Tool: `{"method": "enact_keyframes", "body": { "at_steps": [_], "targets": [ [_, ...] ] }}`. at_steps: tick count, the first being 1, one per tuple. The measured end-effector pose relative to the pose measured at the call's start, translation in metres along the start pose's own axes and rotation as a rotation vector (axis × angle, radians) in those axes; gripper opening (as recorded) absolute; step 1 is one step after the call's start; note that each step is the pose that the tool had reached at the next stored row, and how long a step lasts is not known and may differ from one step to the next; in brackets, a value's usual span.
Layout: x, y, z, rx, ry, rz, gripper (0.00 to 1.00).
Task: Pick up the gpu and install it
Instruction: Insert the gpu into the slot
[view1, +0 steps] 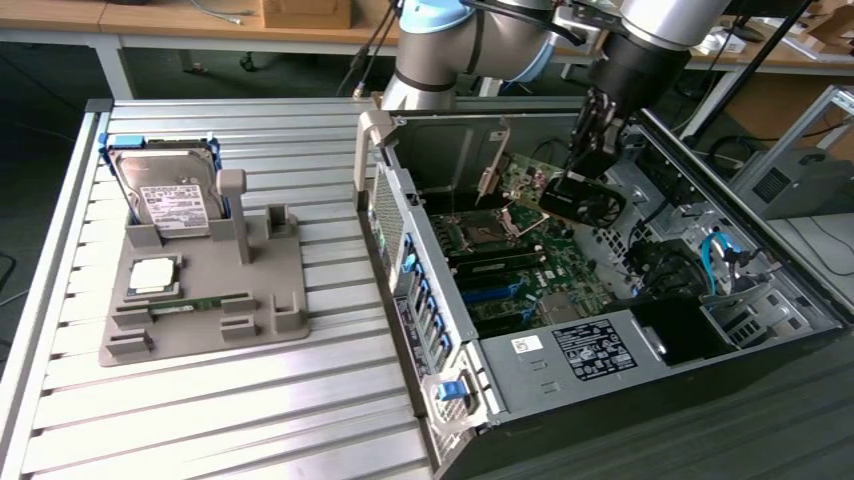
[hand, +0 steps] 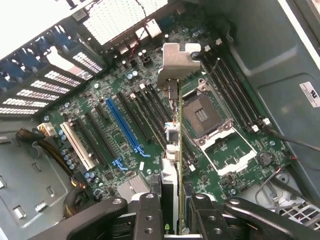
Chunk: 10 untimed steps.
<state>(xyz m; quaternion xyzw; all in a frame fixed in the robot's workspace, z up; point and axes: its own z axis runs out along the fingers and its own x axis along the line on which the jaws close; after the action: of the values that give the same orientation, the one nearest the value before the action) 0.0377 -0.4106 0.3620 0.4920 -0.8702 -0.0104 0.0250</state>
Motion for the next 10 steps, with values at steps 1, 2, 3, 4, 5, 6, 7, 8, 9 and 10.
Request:
{"method": "enact_keyframes", "body": {
  "at_steps": [1,2,3,4,5,6,7,8,9,10],
  "targets": [
    [0.0000,0.0000,0.0000,0.0003,0.0003,-0.007,0.27],
    [0.0000,0.0000,0.0000,0.0005,0.0007,-0.015,0.27],
    [0.0000,0.0000,0.0000,0.0007,0.0009,-0.022,0.27],
    [0.0000,0.0000,0.0000,0.0010,0.0012,-0.030,0.27],
    [0.0000,0.0000,0.0000,0.0012,0.0016,-0.038,0.27],
    [0.0000,0.0000,0.0000,0.0015,0.0020,-0.045,0.27],
    [0.0000,0.0000,0.0000,0.0017,0.0022,-0.051,0.27],
    [0.0000,0.0000,0.0000,0.0019,0.0025,-0.058,0.27],
    [0.0000,0.0000,0.0000,0.0021,0.0027,-0.064,0.27],
    [0.0000,0.0000,0.0000,0.0024,0.0031,-0.072,0.27]
  ]
}}
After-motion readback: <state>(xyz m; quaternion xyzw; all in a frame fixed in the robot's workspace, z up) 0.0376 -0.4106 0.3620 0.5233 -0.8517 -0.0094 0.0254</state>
